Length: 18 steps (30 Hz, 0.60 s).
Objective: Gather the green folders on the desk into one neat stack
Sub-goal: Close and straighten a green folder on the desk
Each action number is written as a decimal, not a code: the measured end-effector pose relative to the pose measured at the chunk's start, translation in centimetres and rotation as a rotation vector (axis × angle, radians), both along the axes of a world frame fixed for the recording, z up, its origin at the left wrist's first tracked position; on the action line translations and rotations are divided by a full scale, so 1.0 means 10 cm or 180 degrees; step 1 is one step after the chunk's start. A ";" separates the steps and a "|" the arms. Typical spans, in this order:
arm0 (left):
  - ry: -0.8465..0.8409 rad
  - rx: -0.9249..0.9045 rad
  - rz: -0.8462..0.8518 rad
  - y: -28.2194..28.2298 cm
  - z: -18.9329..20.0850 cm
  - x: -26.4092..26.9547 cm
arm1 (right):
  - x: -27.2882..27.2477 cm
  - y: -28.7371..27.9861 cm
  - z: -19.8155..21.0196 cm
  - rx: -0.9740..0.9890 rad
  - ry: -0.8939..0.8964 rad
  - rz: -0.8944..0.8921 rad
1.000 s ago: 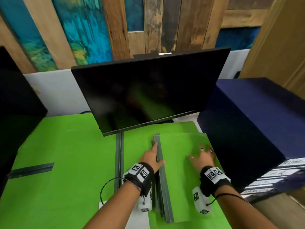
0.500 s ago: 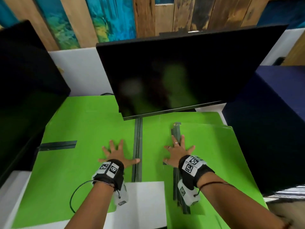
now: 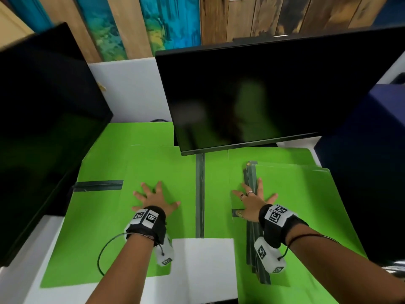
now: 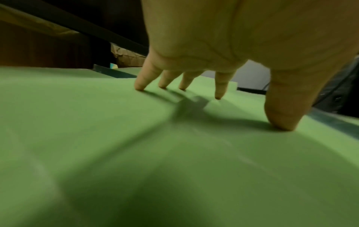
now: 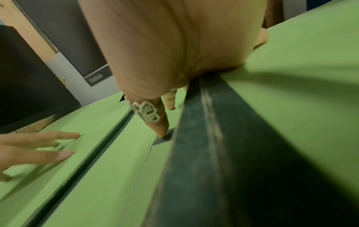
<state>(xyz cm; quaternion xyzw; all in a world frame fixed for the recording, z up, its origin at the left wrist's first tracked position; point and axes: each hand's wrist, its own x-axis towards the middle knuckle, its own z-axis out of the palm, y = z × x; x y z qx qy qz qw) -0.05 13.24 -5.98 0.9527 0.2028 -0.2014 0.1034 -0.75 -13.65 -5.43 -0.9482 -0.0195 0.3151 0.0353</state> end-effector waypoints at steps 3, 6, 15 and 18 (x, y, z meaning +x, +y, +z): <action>-0.0187 -0.0180 -0.0418 -0.34 0.00 -0.05 | 0.00 0.01 -0.02 -0.0011 0.0048 -0.0017; -0.0072 -0.0254 -0.0558 -0.72 -0.04 -0.11 | 0.01 0.01 -0.03 -0.0032 0.0062 -0.0022; 0.0245 -0.0348 -0.0487 -0.95 0.10 -0.01 | 0.01 0.00 0.01 -0.0016 0.0074 -0.0010; 0.0005 -0.0902 -0.0536 -0.83 0.23 -0.04 | 0.01 -0.02 0.02 0.0011 0.0069 -0.0073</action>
